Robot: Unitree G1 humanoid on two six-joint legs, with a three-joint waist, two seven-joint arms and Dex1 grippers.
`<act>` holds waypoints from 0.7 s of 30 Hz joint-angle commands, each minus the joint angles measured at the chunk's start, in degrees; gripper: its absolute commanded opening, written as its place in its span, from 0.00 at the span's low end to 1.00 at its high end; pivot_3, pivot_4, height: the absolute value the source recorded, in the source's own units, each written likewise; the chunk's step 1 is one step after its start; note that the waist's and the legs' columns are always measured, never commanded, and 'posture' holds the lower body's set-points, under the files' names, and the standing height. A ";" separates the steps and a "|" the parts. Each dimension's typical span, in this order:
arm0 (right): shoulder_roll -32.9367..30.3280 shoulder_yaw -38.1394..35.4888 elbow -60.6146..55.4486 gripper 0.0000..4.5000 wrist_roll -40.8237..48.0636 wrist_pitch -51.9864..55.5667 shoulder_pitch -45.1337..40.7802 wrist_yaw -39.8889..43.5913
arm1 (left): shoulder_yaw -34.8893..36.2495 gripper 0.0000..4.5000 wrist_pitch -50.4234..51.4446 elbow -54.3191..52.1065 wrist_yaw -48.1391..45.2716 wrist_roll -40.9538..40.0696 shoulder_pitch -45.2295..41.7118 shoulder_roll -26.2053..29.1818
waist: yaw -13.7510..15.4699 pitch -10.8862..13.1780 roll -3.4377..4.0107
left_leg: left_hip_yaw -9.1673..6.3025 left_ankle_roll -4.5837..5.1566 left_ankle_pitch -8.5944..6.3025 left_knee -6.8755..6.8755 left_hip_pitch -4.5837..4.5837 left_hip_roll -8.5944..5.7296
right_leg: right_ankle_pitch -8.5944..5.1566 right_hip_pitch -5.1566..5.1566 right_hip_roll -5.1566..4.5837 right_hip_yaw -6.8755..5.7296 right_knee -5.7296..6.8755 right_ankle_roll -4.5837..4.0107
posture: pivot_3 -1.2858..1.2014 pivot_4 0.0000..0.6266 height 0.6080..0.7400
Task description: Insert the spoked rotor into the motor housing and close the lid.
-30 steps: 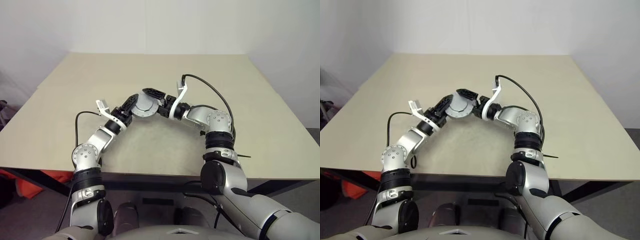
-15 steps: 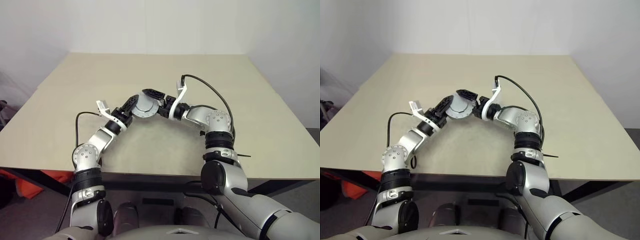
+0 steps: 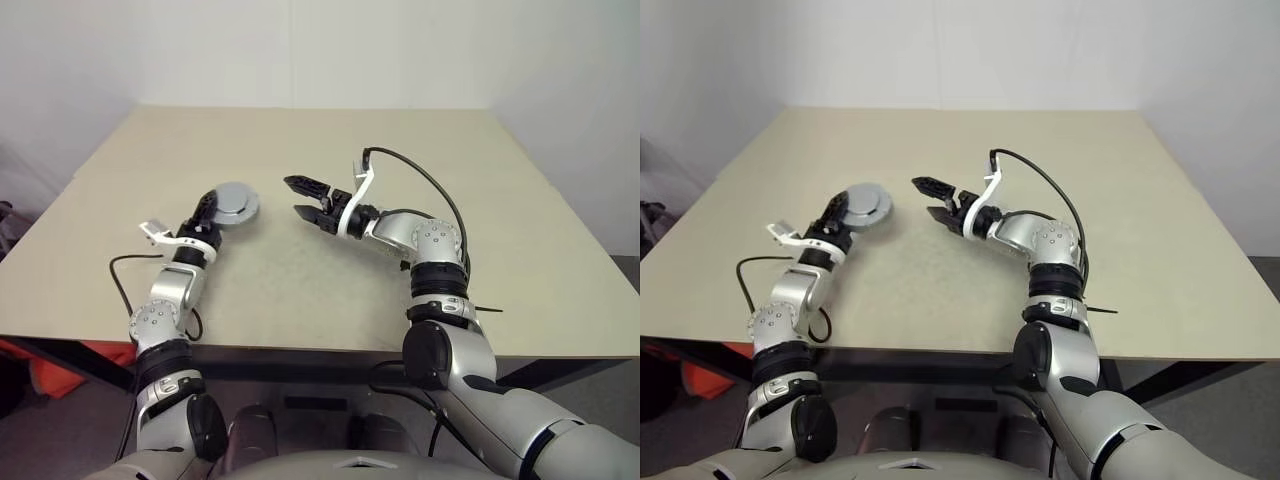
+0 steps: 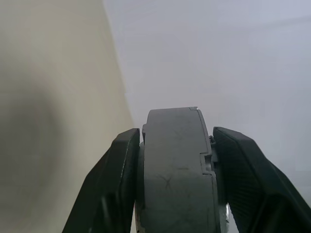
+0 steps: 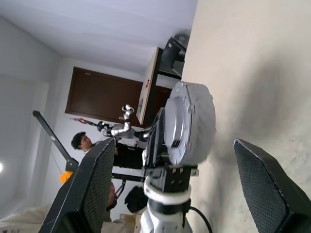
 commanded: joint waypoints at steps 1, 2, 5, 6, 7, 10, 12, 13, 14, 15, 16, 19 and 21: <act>-0.40 0.43 -1.02 0.97 0.93 -0.78 -1.54 0.88 | 1.49 0.46 -4.11 -0.33 0.79 0.60 -2.25 1.74 | 0.02 -0.01 -0.03 | -0.01 0.00 0.00 0.00 0.00 0.00 | -0.01 0.00 0.00 0.00 0.00 0.03 | 0.52 0.00 1.00; -0.47 0.57 -1.07 0.97 0.87 -0.84 -1.49 0.92 | 2.02 0.46 -5.47 0.34 1.49 1.34 -2.36 2.24 | 0.08 0.00 -0.06 | -0.01 0.00 0.00 0.01 0.00 0.00 | -0.03 0.01 0.00 0.00 0.00 0.06 | 0.52 0.00 1.00; -0.74 1.47 -1.75 0.97 0.50 -0.97 -1.07 1.35 | 3.36 0.46 -8.52 2.25 2.67 2.99 -2.44 3.82 | 0.10 -0.01 -0.14 | -0.03 0.00 0.00 0.01 0.00 0.00 | -0.03 0.02 0.00 -0.01 0.00 0.09 | 0.52 0.00 1.00; -0.89 2.00 -2.16 0.97 0.24 -1.13 -0.80 1.69 | 3.62 0.46 -9.13 2.69 2.99 3.38 -2.41 4.28 | 0.09 -0.01 -0.16 | -0.04 0.00 0.00 0.01 0.00 0.00 | -0.03 0.03 0.00 -0.01 0.00 0.10 | 0.52 0.00 1.00; -1.06 2.57 -2.54 0.97 -0.06 -1.34 -0.55 2.13 | 3.85 0.46 -9.53 3.02 3.19 3.64 -2.38 4.61 | 0.11 -0.01 -0.19 | -0.04 0.00 0.00 0.01 0.00 0.00 | -0.03 0.03 0.00 -0.01 0.00 0.10 | 0.52 0.00 1.00; -1.74 4.60 -3.61 0.97 -1.13 -2.26 0.24 3.79 | 4.44 0.46 -10.93 3.64 3.73 4.68 -1.90 5.33 | 0.14 -0.01 -0.24 | -0.06 0.00 0.00 0.01 0.00 0.00 | -0.02 0.04 0.00 -0.03 -0.01 0.09 | 0.52 0.00 1.00; -2.02 5.56 -3.96 0.97 -1.68 -2.81 0.57 4.66 | 4.70 0.46 -11.76 3.99 3.99 5.32 -1.50 5.63 | 0.21 -0.01 -0.32 | -0.07 0.00 0.00 0.02 0.00 0.00 | -0.02 0.06 0.00 -0.03 -0.01 0.08 | 0.52 0.00 1.00; -2.11 5.90 -4.00 0.97 -1.81 -3.05 0.69 4.96 | 4.72 0.46 -12.08 4.12 4.08 5.69 -1.32 5.76 | 0.21 0.00 -0.36 | -0.08 0.00 0.00 0.02 0.00 0.00 | -0.02 0.07 0.00 -0.03 -0.01 0.08 | 0.52 0.00 1.00; -2.16 6.16 -4.05 0.97 -1.91 -3.21 0.79 5.17 | 4.70 0.46 -12.30 4.24 4.15 6.06 -1.16 5.87 | 0.21 0.00 -0.37 | -0.08 0.00 0.00 0.03 0.01 0.01 | -0.02 0.07 0.00 -0.03 0.00 0.08 | 0.52 0.00 1.00; -2.21 6.39 -4.06 0.97 -2.02 -3.38 0.86 5.38 | 4.76 0.46 -12.40 4.42 4.18 6.17 -1.11 5.94 | 0.21 0.00 -0.39 | -0.09 0.00 0.00 0.03 0.02 0.01 | -0.02 0.08 0.00 -0.03 0.00 0.07 | 0.52 0.00 1.00; -2.24 6.60 -4.07 0.97 -2.13 -3.50 0.91 5.57 | 4.85 0.46 -12.39 4.68 4.17 6.22 -1.02 6.06 | 0.20 0.00 -0.41 | -0.08 0.00 0.00 0.03 0.04 0.01 | -0.02 0.09 0.00 -0.03 0.00 0.07 | 0.52 0.00 1.00; -2.32 6.98 -3.86 0.97 -2.41 -3.73 0.91 5.92 | 4.99 0.46 -12.28 5.38 5.13 6.85 -0.75 6.25 | 0.20 0.00 -0.44 | -0.09 0.00 0.00 0.04 0.04 0.01 | 0.02 0.10 0.00 -0.03 0.01 0.01 | 0.52 0.00 1.00; -2.40 7.10 -3.60 0.97 -2.54 -3.80 0.80 6.07 | 5.06 0.46 -12.52 6.05 6.16 7.44 -0.79 6.36 | 0.20 0.00 -0.45 | -0.09 0.00 0.00 0.05 0.04 0.01 | 0.03 0.10 0.00 -0.03 0.01 -0.01 | 0.52 0.00 1.00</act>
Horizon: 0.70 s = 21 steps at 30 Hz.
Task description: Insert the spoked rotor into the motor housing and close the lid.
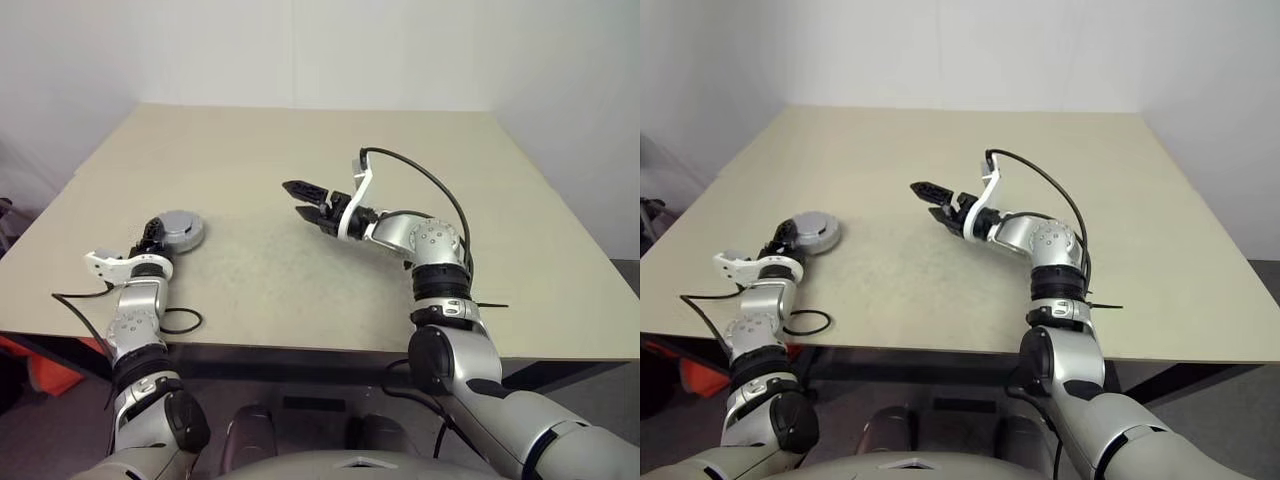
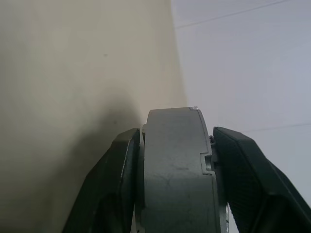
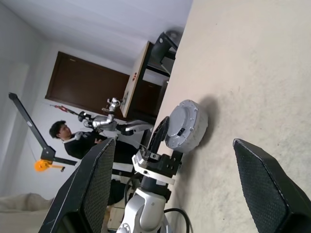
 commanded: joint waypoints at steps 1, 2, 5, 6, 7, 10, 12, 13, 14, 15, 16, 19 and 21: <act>-0.35 0.29 -1.56 0.97 0.31 -0.62 -0.98 0.99 | 0.48 0.46 -1.65 -0.82 1.14 0.93 -1.25 1.55 | -0.01 -0.01 -0.03 | 0.00 0.00 0.00 0.00 0.01 0.00 | 0.00 0.01 0.00 0.00 0.00 0.00 | 0.52 0.00 1.00; -0.35 0.33 -1.49 0.97 0.24 -0.62 -1.04 1.05 | 0.61 0.46 -2.15 -0.01 2.26 1.62 -1.39 1.82 | -0.04 -0.01 -0.03 | 0.00 0.00 0.00 0.00 0.04 0.00 | 0.00 0.03 0.00 0.00 0.00 0.00 | 0.52 0.00 1.00; -0.36 0.49 -1.35 0.97 -0.09 -0.59 -1.14 1.24 | 0.76 0.46 -3.33 1.46 4.46 3.28 -1.66 2.42 | -0.12 0.00 -0.02 | 0.00 0.00 0.00 -0.01 0.31 0.01 | -0.13 0.28 0.00 0.00 0.00 0.20 | 0.52 0.00 1.00; -0.37 0.57 -1.35 0.97 -0.20 -0.60 -1.15 1.32 | 0.79 0.46 -3.76 1.92 5.24 3.87 -1.77 2.64 | -0.25 0.00 -0.02 | 0.00 0.00 0.00 -0.03 0.52 0.01 | -0.18 0.46 0.00 0.00 -0.01 0.26 | 0.52 0.00 1.00; -0.39 0.75 -1.39 0.97 -0.38 -0.64 -1.13 1.46 | 0.90 0.46 -4.25 2.33 5.84 4.34 -1.89 2.83 | -0.38 0.00 -0.02 | 0.00 -0.01 -0.01 -0.04 0.70 0.01 | -0.20 0.62 0.00 0.00 -0.02 0.28 | 0.52 0.00 1.00; -0.44 1.25 -1.40 0.97 -0.89 -0.90 -1.09 1.86 | 1.51 0.46 -5.88 3.50 8.46 5.74 -2.23 3.64 | -0.70 0.00 -0.02 | -0.01 -0.01 0.00 -0.06 1.15 0.00 | -0.21 0.97 0.00 0.01 -0.03 0.30 | 0.52 0.00 1.00; -0.46 1.29 -1.31 0.97 -1.10 -0.96 -1.14 1.99 | 2.04 0.46 -6.89 4.12 10.72 6.52 -2.39 4.20 | -0.87 0.00 -0.02 | -0.01 0.00 -0.01 -0.10 1.39 0.01 | -0.22 1.10 0.00 0.01 -0.04 0.30 | 0.52 0.00 1.00; -0.50 1.28 -1.22 0.97 -1.18 -1.01 -1.18 2.04 | 2.35 0.46 -7.23 4.34 11.69 6.64 -2.47 4.42 | -0.95 -0.01 -0.02 | -0.01 0.02 -0.02 -0.12 1.49 0.01 | -0.22 1.12 0.00 0.01 -0.03 0.30 | 0.52 0.00 1.00; -0.53 1.26 -1.13 0.97 -1.25 -1.06 -1.22 2.08 | 2.56 0.46 -7.37 4.52 12.64 6.72 -2.53 4.63 | -1.00 -0.01 -0.02 | -0.01 0.02 -0.02 -0.14 1.57 0.01 | -0.22 1.13 0.01 0.00 -0.03 0.30 | 0.52 0.00 1.00; -0.57 1.27 -0.99 0.97 -1.36 -1.14 -1.27 2.13 | 2.71 0.46 -7.55 4.73 13.49 6.88 -2.59 4.89 | -1.08 -0.01 -0.02 | -0.01 0.03 -0.02 -0.14 1.60 0.01 | -0.22 1.12 0.01 0.00 -0.03 0.30 | 0.52 0.00 1.00; -0.60 1.25 -0.91 0.97 -1.44 -1.17 -1.31 2.16 | 2.81 0.46 -7.77 4.78 14.11 6.96 -2.61 5.05 | -1.22 -0.01 -0.02 | -0.01 0.03 -0.03 -0.15 1.63 0.01 | -0.22 1.12 0.01 0.00 -0.03 0.31 | 0.52 0.00 1.00; -0.63 1.25 -0.48 0.97 -1.85 -1.34 -1.42 2.31 | 1.84 0.46 -8.27 4.59 15.73 8.70 -2.05 5.73 | -1.87 -0.02 -0.03 | -0.01 0.05 -0.04 -0.14 1.69 0.01 | -0.22 1.12 0.01 0.00 -0.03 0.30 | 0.52 0.00 1.00; -0.66 1.30 -0.23 0.97 -2.07 -1.41 -1.46 2.48 | 1.41 0.66 -9.28 4.75 16.64 10.07 -1.95 6.03 | -2.20 -0.03 -0.03 | -0.01 0.07 -0.05 -0.16 1.69 0.01 | -0.22 1.09 0.01 0.00 -0.03 0.30 | 0.52 0.00 1.00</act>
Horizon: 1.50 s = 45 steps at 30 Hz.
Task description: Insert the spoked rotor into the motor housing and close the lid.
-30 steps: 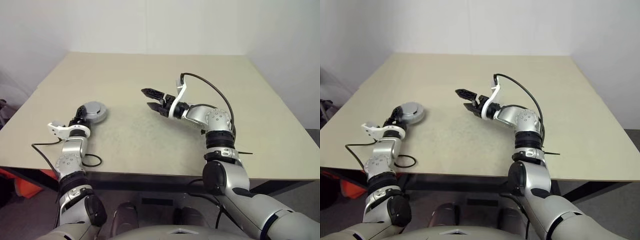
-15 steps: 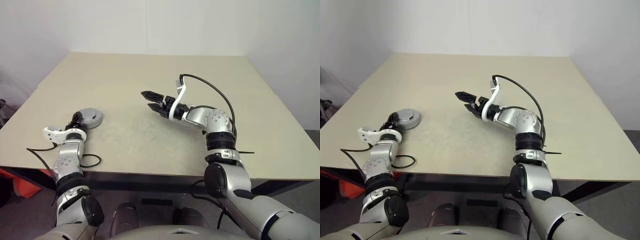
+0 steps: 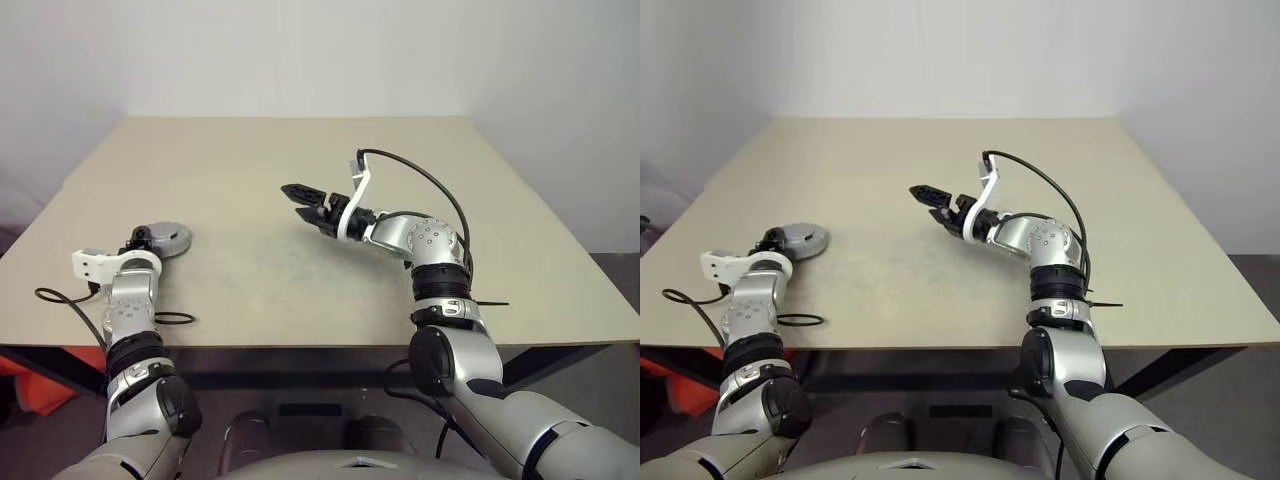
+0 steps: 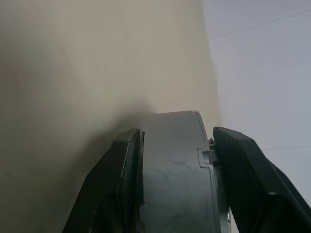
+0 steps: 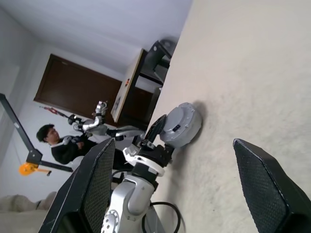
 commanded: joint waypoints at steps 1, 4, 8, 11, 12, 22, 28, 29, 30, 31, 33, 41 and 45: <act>-0.32 0.15 -0.27 0.97 0.12 -0.84 -1.47 0.95 | 0.86 0.74 -3.43 0.92 3.43 4.19 1.53 1.95 | -0.07 -0.01 0.01 | -0.01 0.01 0.00 -0.01 -0.05 0.00 | 0.00 -0.05 0.00 -0.01 0.00 0.00 | 0.52 0.00 1.00; -0.53 0.27 0.31 0.97 -0.35 -0.95 -1.58 1.43 | 0.82 0.87 -5.60 1.26 4.31 6.15 1.31 2.42 | -0.22 -0.06 0.10 | 0.04 0.01 -0.01 -0.17 -0.03 -0.01 | 0.00 -0.05 0.00 0.00 0.00 0.00 | 0.52 0.00 1.00; -1.17 0.82 0.92 0.97 -1.09 -1.43 -1.71 2.34 | -0.22 0.87 -10.01 1.00 4.17 10.45 1.12 3.77 | -0.50 -0.07 0.11 | 0.07 -0.02 0.01 -0.38 -0.04 0.02 | -0.01 -0.14 0.01 -0.05 0.00 -0.02 | 0.52 0.00 1.00; -1.83 2.29 0.18 0.97 -2.29 -2.54 -1.42 4.07 | -1.47 0.87 -12.71 0.42 3.93 13.92 0.89 4.67 | -0.30 -0.06 0.09 | 0.06 -0.20 0.10 -0.42 -0.08 0.02 | 0.00 -0.33 0.02 -0.06 -0.02 -0.03 | 0.52 0.00 1.00; -2.20 3.21 -0.35 0.97 -3.00 -2.99 -1.23 4.91 | -2.05 0.87 -13.94 0.32 3.97 15.52 0.74 5.16 | 0.01 -0.05 0.07 | 0.04 -0.20 0.10 -0.41 -0.19 0.00 | 0.01 -0.42 0.01 -0.06 -0.02 -0.04 | 0.52 0.00 1.00; -10.68 20.54 -10.58 0.97 -17.80 -24.41 5.56 23.62 | -14.36 0.87 -14.99 -8.19 -9.75 25.20 1.39 7.41 | 3.86 0.07 -0.22 | -0.04 0.04 -0.07 -0.18 -0.44 0.00 | -0.01 -0.27 -0.18 -0.12 -0.08 -0.04 | 0.52 0.00 1.00; -18.04 25.20 -6.79 0.97 -25.55 -36.90 6.87 33.09 | -25.39 0.87 -8.38 -17.68 -22.42 27.09 3.19 8.29 | 4.18 0.10 -0.26 | -0.05 0.27 -0.20 0.04 -0.39 0.01 | 0.00 -0.18 -0.20 -0.11 0.01 -0.04 | 0.52 0.00 1.00; -18.76 25.68 -5.29 0.97 -27.59 -39.75 6.79 32.94 | -27.38 0.87 -7.13 -19.03 -24.70 27.37 3.79 8.47 | 4.04 0.10 -0.26 | -0.04 0.27 -0.20 0.05 -0.34 0.00 | 0.00 -0.17 -0.20 -0.11 0.04 -0.05 | 0.52 0.00 1.00; -19.24 26.02 -3.73 0.97 -29.57 -42.61 6.69 32.40 | -29.10 0.87 -6.19 -20.17 -26.73 27.72 4.41 8.63 | 3.71 0.10 -0.26 | -0.03 0.27 -0.20 0.05 -0.32 0.00 | 0.00 -0.17 -0.19 -0.11 0.05 -0.06 | 0.52 0.00 1.00; -19.54 26.24 -2.18 0.97 -31.36 -45.39 6.57 31.68 | -30.49 0.87 -5.57 -21.02 -28.26 28.26 4.98 8.75 | 3.35 0.11 -0.26 | -0.02 0.27 -0.20 0.05 -0.30 0.00 | 0.03 -0.17 -0.18 -0.11 0.07 -0.10 | 0.52 0.00 1.00; -20.06 25.94 0.34 0.97 -33.51 -49.38 6.66 30.76 | -34.53 0.87 -2.77 -23.24 -31.61 29.71 6.63 9.46 | 2.99 0.11 -0.25 | -0.01 0.27 -0.20 0.06 -0.32 -0.01 | 0.07 -0.19 -0.16 -0.11 0.07 -0.17 | 0.52 0.00 1.00; -20.42 21.12 -0.49 0.97 -32.42 -52.54 11.28 29.05 | -45.91 0.87 2.33 -30.59 -39.84 33.66 11.78 9.00 | 1.76 0.15 -0.20 | 0.03 0.46 -0.31 0.08 -0.44 -0.02 | 0.27 -0.27 -0.10 -0.11 0.01 -0.55 | 0.52 0.00 1.00; -21.77 20.73 -3.91 0.97 -33.68 -54.09 15.56 29.48 | -47.68 0.87 2.70 -31.02 -41.85 34.27 12.47 7.86 | 1.61 0.16 -0.14 | 0.04 0.50 -0.33 0.12 -0.43 -0.02 | 0.25 -0.24 -0.10 -0.11 0.00 -0.51 | 0.52 0.00 1.00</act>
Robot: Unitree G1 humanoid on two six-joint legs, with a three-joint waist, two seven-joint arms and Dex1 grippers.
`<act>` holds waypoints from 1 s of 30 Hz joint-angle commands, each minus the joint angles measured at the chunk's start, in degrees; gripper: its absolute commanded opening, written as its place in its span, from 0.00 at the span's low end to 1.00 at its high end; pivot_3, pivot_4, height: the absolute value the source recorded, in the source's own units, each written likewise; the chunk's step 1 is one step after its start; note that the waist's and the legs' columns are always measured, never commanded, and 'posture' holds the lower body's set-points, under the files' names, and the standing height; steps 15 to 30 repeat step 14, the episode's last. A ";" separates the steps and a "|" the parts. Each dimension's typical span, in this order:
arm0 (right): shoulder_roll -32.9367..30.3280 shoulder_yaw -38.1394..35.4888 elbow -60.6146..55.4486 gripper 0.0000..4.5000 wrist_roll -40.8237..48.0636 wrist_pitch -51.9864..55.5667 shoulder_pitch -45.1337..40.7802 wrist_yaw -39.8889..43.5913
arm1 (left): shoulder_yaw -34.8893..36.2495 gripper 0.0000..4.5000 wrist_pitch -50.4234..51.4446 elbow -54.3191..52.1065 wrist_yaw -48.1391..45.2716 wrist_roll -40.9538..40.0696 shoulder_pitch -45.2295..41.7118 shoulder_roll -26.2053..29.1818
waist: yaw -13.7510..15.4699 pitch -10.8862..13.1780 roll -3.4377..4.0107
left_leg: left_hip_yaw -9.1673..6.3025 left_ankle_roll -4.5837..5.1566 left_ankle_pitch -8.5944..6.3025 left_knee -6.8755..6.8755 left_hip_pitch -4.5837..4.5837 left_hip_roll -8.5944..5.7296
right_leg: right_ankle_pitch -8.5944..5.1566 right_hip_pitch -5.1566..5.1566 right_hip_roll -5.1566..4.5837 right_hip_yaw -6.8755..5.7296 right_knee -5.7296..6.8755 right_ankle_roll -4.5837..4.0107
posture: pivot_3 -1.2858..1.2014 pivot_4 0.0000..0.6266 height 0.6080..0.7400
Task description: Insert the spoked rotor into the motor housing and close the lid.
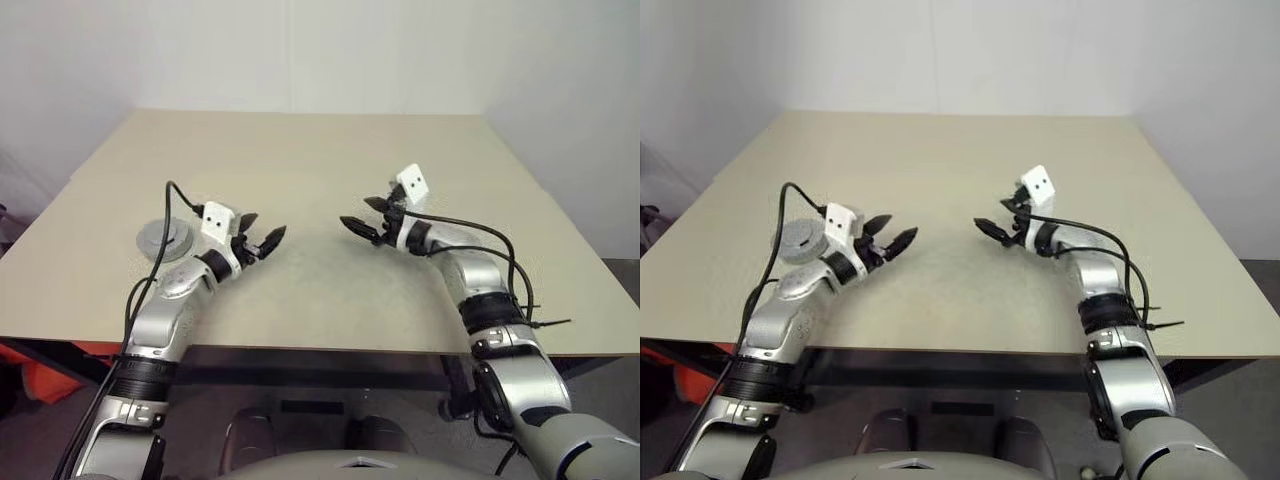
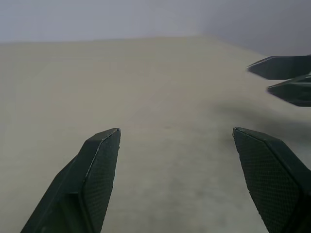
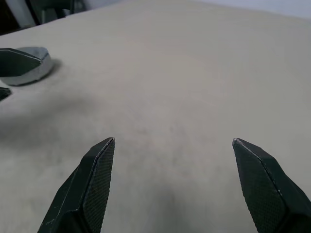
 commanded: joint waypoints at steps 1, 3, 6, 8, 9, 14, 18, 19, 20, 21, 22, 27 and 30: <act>-1.35 -1.29 -4.78 0.97 0.38 -2.71 1.94 0.68 | -0.61 0.87 -0.56 -2.02 -1.41 0.95 -0.11 -0.76 | -0.13 0.01 0.04 | 0.01 0.00 0.00 0.01 0.02 0.00 | -0.04 0.00 0.00 0.00 0.00 0.07 | 0.52 0.00 1.00; -1.63 -1.82 -5.92 0.97 0.63 -3.32 3.19 0.70 | -0.76 0.87 -0.84 -1.44 -1.95 1.30 0.02 -1.36 | -0.16 0.01 0.07 | 0.01 0.00 0.00 0.01 0.06 0.01 | -0.15 0.01 0.01 0.00 0.01 0.25 | 0.52 0.00 1.00; -2.02 -2.43 -7.88 0.97 1.05 -4.06 4.62 0.92 | -0.91 0.87 -0.84 -1.66 -2.43 1.64 0.54 -2.20 | -0.28 0.01 0.12 | 0.03 0.00 0.00 0.01 0.11 0.01 | -0.15 0.02 0.01 0.01 0.02 0.26 | 0.52 0.00 1.00; -2.07 -2.66 -8.92 0.97 1.21 -4.05 5.22 0.95 | -0.63 0.87 -0.91 -1.62 -2.49 1.66 0.72 -2.75 | -0.26 0.01 0.12 | 0.03 0.00 0.00 0.01 0.12 0.01 | -0.15 0.02 0.02 0.01 0.01 0.27 | 0.52 0.00 1.00; -2.00 -2.70 -9.34 0.97 1.31 -3.96 5.36 1.07 | -0.43 0.87 -0.95 -1.43 -2.54 1.68 0.61 -2.97 | -0.25 0.01 0.12 | 0.03 0.00 0.01 0.01 0.12 0.01 | -0.15 0.03 0.02 0.01 0.01 0.27 | 0.52 0.00 1.00; -1.52 -2.26 -10.11 0.97 0.69 -3.81 6.04 0.80 | 0.37 0.87 -1.45 0.02 -2.40 2.14 -0.16 -3.94 | -0.23 0.01 0.13 | 0.03 0.00 0.00 0.01 0.12 0.00 | -0.16 0.05 0.01 0.01 -0.02 0.27 | 0.52 0.00 1.00; -1.52 -2.26 -10.11 0.97 0.69 -3.81 6.04 0.80 | 0.37 0.87 -1.45 0.02 -2.40 2.14 -0.16 -3.94 | -0.23 0.01 0.13 | 0.03 0.00 0.00 0.01 0.12 0.00 | -0.16 0.05 0.01 0.01 -0.02 0.27 | 0.52 0.00 1.00; -1.52 -2.26 -10.11 0.97 0.69 -3.81 6.04 0.80 | 0.37 0.87 -1.45 0.02 -2.40 2.14 -0.16 -3.94 | -0.23 0.01 0.13 | 0.03 0.00 0.00 0.01 0.12 0.00 | -0.16 0.05 0.01 0.01 -0.02 0.27 | 0.52 0.00 1.00; -1.52 -2.26 -10.11 0.97 0.69 -3.81 6.04 0.80 | 0.37 0.87 -1.45 0.02 -2.40 2.14 -0.16 -3.94 | -0.23 0.01 0.13 | 0.03 0.00 0.00 0.01 0.12 0.00 | -0.16 0.05 0.01 0.01 -0.02 0.27 | 0.52 0.00 1.00; -1.52 -2.26 -10.11 0.97 0.69 -3.81 6.04 0.80 | 0.37 0.87 -1.45 0.02 -2.40 2.14 -0.16 -3.94 | -0.23 0.01 0.13 | 0.03 0.00 0.00 0.01 0.12 0.00 | -0.16 0.05 0.01 0.01 -0.02 0.27 | 0.52 0.00 1.00; -1.52 -2.26 -10.11 0.97 0.69 -3.81 6.04 0.80 | 0.37 0.87 -1.45 0.02 -2.40 2.14 -0.16 -3.94 | -0.23 0.01 0.13 | 0.03 0.00 0.00 0.01 0.12 0.00 | -0.16 0.05 0.01 0.01 -0.02 0.27 | 0.52 0.00 1.00; -1.52 -2.26 -10.11 0.97 0.69 -3.81 6.04 0.80 | 0.37 0.87 -1.45 0.02 -2.40 2.14 -0.16 -3.94 | -0.23 0.01 0.13 | 0.03 0.00 0.00 0.01 0.12 0.00 | -0.16 0.05 0.01 0.01 -0.02 0.27 | 0.52 0.00 1.00; -1.52 -2.26 -10.11 0.97 0.69 -3.81 6.04 0.80 | 0.37 0.87 -1.45 0.02 -2.40 2.14 -0.16 -3.94 | -0.23 0.01 0.13 | 0.03 0.00 0.00 0.01 0.12 0.00 | -0.16 0.05 0.01 0.01 -0.02 0.27 | 0.52 0.00 1.00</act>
